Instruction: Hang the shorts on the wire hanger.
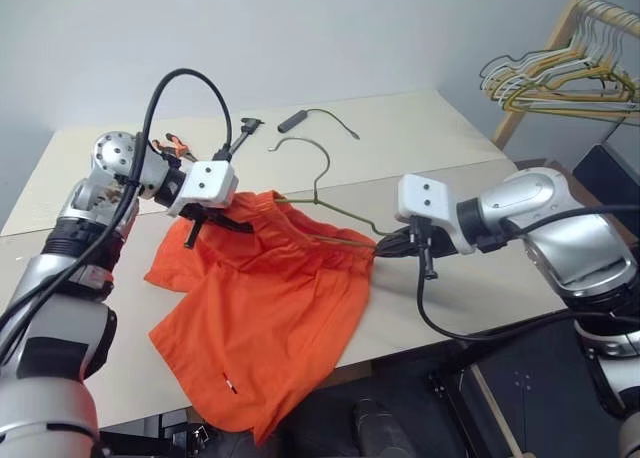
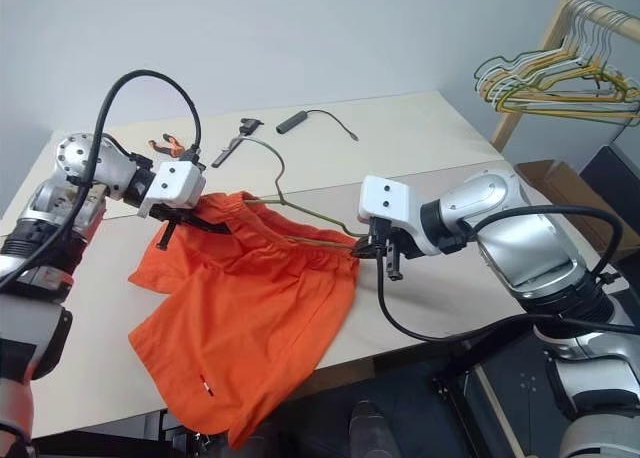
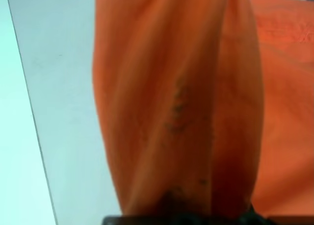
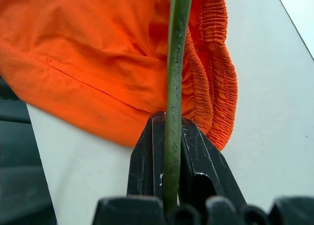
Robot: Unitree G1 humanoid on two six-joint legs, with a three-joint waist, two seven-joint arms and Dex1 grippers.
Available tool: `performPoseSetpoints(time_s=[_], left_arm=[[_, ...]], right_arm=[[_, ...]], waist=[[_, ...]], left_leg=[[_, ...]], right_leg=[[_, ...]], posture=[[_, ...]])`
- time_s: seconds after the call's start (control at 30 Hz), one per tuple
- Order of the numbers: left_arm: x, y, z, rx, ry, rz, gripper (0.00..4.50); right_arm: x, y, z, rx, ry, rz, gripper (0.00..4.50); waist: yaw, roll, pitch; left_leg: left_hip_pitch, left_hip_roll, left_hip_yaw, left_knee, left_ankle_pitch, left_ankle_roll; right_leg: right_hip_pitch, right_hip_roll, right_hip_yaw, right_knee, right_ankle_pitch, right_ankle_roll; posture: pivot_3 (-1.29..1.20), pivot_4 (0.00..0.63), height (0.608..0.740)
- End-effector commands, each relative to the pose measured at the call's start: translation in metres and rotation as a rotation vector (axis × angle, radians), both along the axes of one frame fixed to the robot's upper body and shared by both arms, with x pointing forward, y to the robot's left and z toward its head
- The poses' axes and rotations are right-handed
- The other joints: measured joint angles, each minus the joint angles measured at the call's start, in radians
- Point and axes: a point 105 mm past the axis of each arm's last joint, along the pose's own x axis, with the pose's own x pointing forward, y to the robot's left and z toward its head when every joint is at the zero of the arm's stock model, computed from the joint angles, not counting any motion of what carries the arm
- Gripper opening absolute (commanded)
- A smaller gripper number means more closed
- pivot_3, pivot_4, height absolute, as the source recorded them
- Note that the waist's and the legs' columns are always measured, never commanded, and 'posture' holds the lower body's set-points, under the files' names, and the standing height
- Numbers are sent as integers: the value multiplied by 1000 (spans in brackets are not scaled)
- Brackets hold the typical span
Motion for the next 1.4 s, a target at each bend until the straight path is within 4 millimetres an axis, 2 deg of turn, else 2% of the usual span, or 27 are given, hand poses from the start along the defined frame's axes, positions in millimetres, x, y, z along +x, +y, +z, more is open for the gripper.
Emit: performPoseSetpoints(time_s=[0.03,0.17,0.33,0.43,0.53,0.63,0.8,0.97,1.13,1.23,1.4], left_arm=[[-5,2,15,-49,-18,-2,0],[-9,7,15,-73,19,29,0],[-13,21,15,-114,75,105,0],[-14,27,14,-133,94,142,0],[-13,31,13,-145,109,173,0],[-13,33,12,-148,111,188,0],[-14,33,13,-154,111,195,0],[-15,34,14,-157,111,201,0],[-17,36,15,-153,107,210,0],[-17,36,15,-152,106,213,0],[-18,38,16,-150,102,221,0]], right_arm=[[-1,-5,10,-12,-26,-13,564],[4,-21,8,-4,-6,-113,1834],[11,-62,9,49,7,-323,3523],[11,-80,9,101,15,-404,4466],[8,-96,-1,168,29,-467,4466],[4,-96,-18,245,48,-484,4466],[0,-64,-46,421,86,-449,4466],[14,-29,-55,596,91,-465,4466],[31,-2,-60,693,125,-468,4466],[31,12,-58,731,149,-416,3893],[28,17,-56,747,178,-377,2152]], waist=[[0,0,0],[0,0,0],[4,0,0],[4,0,0],[6,0,0],[6,0,0],[0,0,0],[2,0,0],[4,0,0],[6,0,0],[6,0,0]], left_leg=[[0,0,0,0,0,0],[0,0,0,0,0,0],[0,0,0,0,0,0],[0,0,0,0,-1,1],[2,0,0,0,-1,1],[3,0,0,0,-1,1],[4,0,1,0,-1,1],[5,0,1,0,-1,1],[5,0,1,-1,-1,1],[5,-1,1,-1,-1,1],[5,-1,0,-1,-1,1]], right_leg=[[0,0,0,0,0,0],[0,0,0,0,0,0],[0,0,0,0,0,0],[0,0,0,0,0,0],[2,0,0,-1,0,0],[4,0,0,-1,0,0],[3,0,3,0,0,1],[4,0,3,0,0,1],[4,0,3,0,0,1],[3,0,3,0,0,1],[4,0,3,0,0,1]], posture=[[-131,24,740],[-133,32,740],[-139,51,740],[-140,56,740],[-136,63,740],[-135,68,740],[-130,71,740],[-114,73,740],[-104,73,740],[-90,74,740],[-79,74,740]])
